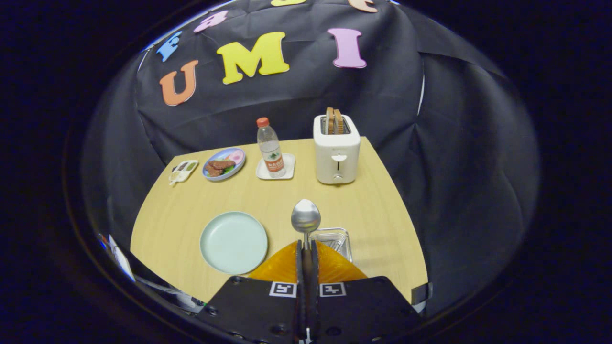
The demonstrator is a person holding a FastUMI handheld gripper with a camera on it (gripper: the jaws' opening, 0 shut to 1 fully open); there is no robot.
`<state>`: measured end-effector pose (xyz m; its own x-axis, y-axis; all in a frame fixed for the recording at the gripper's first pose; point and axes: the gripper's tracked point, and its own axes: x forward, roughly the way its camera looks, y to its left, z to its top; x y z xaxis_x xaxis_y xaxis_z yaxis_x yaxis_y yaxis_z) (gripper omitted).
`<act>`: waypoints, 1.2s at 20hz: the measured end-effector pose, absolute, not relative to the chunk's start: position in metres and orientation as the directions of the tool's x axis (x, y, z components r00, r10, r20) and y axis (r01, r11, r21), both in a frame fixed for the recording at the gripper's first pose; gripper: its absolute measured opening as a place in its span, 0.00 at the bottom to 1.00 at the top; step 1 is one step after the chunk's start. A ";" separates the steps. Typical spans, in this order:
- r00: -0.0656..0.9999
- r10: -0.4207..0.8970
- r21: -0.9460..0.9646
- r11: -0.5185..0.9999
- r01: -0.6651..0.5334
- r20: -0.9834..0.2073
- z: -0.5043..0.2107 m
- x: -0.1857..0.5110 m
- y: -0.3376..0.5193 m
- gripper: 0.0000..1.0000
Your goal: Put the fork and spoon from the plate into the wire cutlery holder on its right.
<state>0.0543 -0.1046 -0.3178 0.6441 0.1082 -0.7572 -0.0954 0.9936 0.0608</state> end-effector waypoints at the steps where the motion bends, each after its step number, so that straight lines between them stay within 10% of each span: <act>1: 0.642 0.102 0.061 0.994 -0.086 -0.760 -0.320 0.053 -0.112 0.03; 13: 0.534 0.076 0.086 0.996 -0.006 -0.842 -0.372 0.038 -0.138 0.03; 24: 0.645 0.076 0.043 0.997 -0.067 -0.760 -0.341 0.056 -0.130 0.11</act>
<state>0.0558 -0.1302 -0.3407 0.6453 0.0760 -0.7601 -0.0671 0.9968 0.0428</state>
